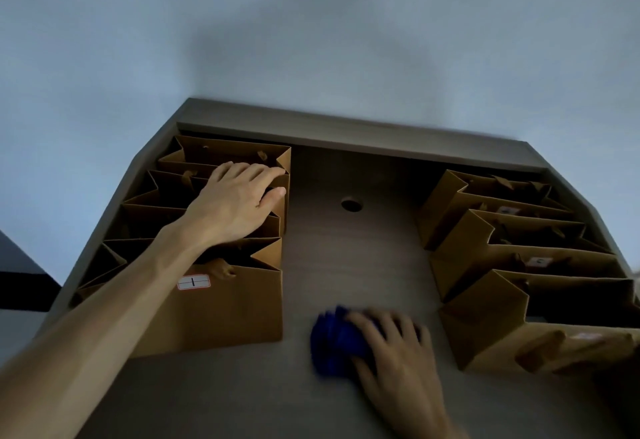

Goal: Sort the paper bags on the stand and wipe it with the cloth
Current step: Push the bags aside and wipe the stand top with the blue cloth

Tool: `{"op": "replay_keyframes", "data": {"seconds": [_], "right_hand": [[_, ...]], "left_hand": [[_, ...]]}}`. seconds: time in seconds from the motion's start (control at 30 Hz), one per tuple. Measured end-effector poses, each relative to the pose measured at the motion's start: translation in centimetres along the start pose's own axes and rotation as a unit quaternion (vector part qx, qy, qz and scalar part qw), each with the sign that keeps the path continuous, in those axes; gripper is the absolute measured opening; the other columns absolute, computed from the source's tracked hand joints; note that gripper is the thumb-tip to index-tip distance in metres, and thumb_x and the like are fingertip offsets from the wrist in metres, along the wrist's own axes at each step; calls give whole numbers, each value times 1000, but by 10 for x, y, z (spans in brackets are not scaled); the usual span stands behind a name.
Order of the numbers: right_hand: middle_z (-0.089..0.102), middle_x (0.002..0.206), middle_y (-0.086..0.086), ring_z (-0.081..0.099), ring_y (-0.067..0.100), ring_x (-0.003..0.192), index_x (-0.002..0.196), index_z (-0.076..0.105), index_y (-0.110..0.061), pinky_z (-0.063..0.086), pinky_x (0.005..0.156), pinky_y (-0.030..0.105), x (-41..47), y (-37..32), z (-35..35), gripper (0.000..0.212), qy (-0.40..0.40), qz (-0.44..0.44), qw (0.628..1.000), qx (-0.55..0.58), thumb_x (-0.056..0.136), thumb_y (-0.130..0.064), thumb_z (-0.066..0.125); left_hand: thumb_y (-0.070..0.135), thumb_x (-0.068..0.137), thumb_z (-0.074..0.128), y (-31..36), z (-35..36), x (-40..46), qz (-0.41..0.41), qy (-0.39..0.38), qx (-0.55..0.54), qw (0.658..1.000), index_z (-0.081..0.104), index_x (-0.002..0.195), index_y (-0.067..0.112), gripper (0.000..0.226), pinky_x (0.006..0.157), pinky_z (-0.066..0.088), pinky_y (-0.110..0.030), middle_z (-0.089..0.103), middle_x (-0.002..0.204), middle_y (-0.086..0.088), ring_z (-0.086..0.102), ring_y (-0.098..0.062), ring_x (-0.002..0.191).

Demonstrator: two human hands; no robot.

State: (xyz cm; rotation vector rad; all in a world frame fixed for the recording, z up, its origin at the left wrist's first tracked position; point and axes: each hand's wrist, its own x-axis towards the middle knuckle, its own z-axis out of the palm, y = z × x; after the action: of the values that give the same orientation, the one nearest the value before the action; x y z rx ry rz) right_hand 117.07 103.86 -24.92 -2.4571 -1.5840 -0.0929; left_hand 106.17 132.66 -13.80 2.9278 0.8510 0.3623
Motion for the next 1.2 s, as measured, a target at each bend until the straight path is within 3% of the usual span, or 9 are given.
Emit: {"op": "replay_keyframes", "data": {"seconds": [0.13,0.33,0.6,0.7,0.8,0.87,0.93,1.03,1.2], "right_hand": [[42,144,-1,40,27,128,144,27,-42,31,107,51,111,25,7,52,-43,84,995,-24,96,-56,39],[43,143,4,38,31,130,146,28,-40,23,111,54,166,30,17,58,-42,133,990,2,93,-58,45],[58,125,-10,55,22,110,129,47,-42,42,95,45,19,-5,3,53,27,-12,1000,9,80,-60,49],[54,118,-17,52,18,104,121,50,-49,36,88,37,-34,-12,2,58,37,-93,995,24,66,-67,55],[56,113,-18,49,16,100,115,51,-53,33,85,33,-51,-16,2,40,37,-133,990,1,82,-74,40],[50,114,-18,47,15,99,116,49,-53,42,86,39,-47,-19,0,44,29,-137,990,-17,81,-76,37],[47,115,-17,46,15,100,118,48,-52,55,76,42,-42,-29,-2,56,-1,-144,989,-25,68,-76,45],[55,115,-16,49,14,103,121,49,-51,58,76,43,-36,-60,-1,58,-40,-159,986,6,67,-73,45],[56,121,-17,58,12,107,129,41,-52,57,84,43,-20,-102,5,52,-110,-213,971,23,81,-72,43]], "left_hand": [[42,101,26,0,-1,-3,0,2,-6,1000,33,144,27,46,116,14,-44,42,147,0,31,-22,140],[43,101,24,3,-2,-8,-8,-2,-8,1000,33,144,30,46,116,15,-42,41,148,2,30,-20,140],[43,102,27,3,-4,-7,-11,4,-13,1000,35,143,29,45,116,14,-40,40,149,3,31,-20,140],[45,101,28,2,-7,-3,-15,-9,-24,1000,36,143,30,45,115,16,-42,41,148,4,32,-20,139],[38,102,29,-2,-17,4,-10,-37,-48,998,40,141,29,41,113,24,-45,47,143,3,40,-20,134],[30,103,34,-5,-27,8,-5,-76,-86,993,43,138,27,37,109,34,-48,52,138,0,47,-20,128],[23,101,41,-10,-36,12,-10,-123,-123,985,45,137,27,37,104,42,-46,52,137,-1,50,-19,125],[18,98,48,-17,-40,17,-6,-147,-98,984,47,134,29,38,98,48,-42,56,133,1,55,-16,118],[17,96,50,-18,-32,21,22,-111,-40,993,58,124,29,30,91,52,-43,62,124,0,60,-15,110]]}}
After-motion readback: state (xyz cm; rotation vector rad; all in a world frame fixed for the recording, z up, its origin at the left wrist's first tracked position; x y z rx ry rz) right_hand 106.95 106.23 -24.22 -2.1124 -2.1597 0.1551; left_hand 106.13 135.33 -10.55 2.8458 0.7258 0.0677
